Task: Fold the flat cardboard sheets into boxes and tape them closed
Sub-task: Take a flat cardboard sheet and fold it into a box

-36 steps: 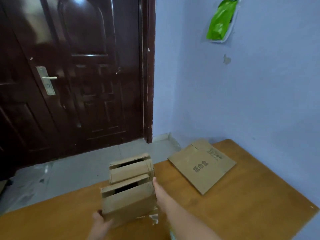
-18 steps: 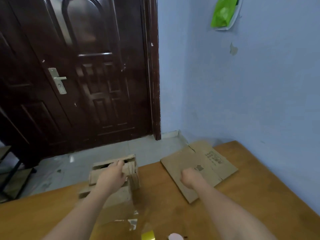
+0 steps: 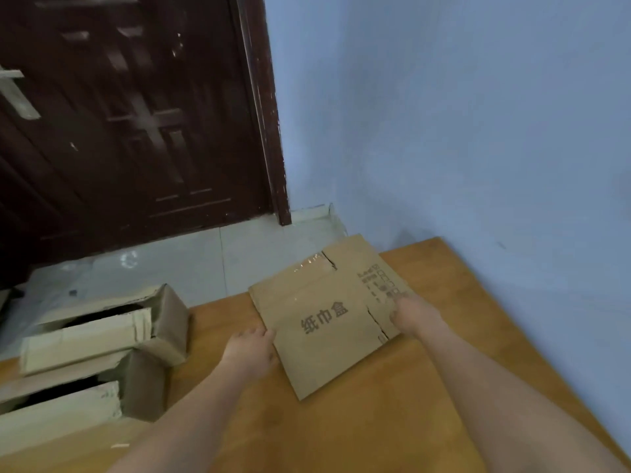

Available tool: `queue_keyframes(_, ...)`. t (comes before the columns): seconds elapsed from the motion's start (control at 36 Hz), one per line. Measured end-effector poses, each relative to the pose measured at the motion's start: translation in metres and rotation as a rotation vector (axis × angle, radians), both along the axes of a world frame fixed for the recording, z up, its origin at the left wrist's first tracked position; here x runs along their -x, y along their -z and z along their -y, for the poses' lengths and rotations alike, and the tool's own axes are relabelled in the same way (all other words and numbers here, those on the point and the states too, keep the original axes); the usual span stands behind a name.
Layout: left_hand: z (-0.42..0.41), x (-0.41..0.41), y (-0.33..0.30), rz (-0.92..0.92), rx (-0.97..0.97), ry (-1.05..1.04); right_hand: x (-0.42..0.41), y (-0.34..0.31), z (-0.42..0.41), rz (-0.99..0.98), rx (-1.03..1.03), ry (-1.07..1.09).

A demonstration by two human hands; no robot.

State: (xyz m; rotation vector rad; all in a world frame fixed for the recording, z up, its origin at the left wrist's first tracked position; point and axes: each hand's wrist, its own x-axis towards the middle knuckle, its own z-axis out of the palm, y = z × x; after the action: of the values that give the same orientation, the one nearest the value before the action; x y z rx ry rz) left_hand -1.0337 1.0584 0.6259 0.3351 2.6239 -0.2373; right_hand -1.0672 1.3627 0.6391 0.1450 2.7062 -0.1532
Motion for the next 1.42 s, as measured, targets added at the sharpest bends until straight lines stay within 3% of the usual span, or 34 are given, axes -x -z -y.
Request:
queue_keyframes(0.11, -0.009, 0.008, 0.028, 0.035, -0.044, -0.115, 0.023, 0.017, -0.018, 0.002, 0.005, 0.062)
queue_keyframes(0.19, -0.017, 0.013, 0.039, 0.073, -0.198, -0.293, 0.041, 0.025, -0.025, 0.01, 0.087, 0.159)
queue_keyframes(0.31, -0.029, 0.019, 0.044, 0.007, -0.488, -0.646, 0.058, 0.043, -0.029, 0.048, 0.285, 0.287)
queue_keyframes(0.44, -0.039, 0.03, 0.041, 0.035, -0.963, -1.306, 0.056, 0.052, -0.027, 0.009, 0.331, 0.437)
queue_keyframes(0.53, -0.037, 0.028, 0.035, 0.052, -1.12, -1.438, 0.047, 0.051, -0.03, 0.036, 0.392, 0.511)
queue_keyframes(0.64, -0.035, 0.028, 0.01, 0.017, -1.236, -1.434, 0.04, 0.042, -0.038, 0.004, 0.564, 0.638)
queue_keyframes(0.86, -0.012, 0.028, -0.085, -0.152, -1.388, -1.172, 0.036, -0.048, -0.025, -0.21, 0.908, 0.752)
queue_keyframes(1.03, 0.029, 0.011, -0.169, -0.329, -1.513, -1.029, 0.033, -0.116, 0.005, -0.312, 1.028, 0.535)
queue_keyframes(1.17, 0.084, -0.016, -0.22, -0.452, -1.624, -0.934, 0.003, -0.183, 0.061, -0.336, 1.218, 0.503)
queue_keyframes(1.33, 0.174, -0.063, -0.245, -0.521, -1.75, -0.846, -0.038, -0.228, 0.139, -0.378, 1.326, 0.302)
queue_keyframes(1.42, 0.22, -0.093, -0.243, -0.65, -1.678, -0.812, -0.066, -0.234, 0.19, -0.395, 1.352, 0.205)
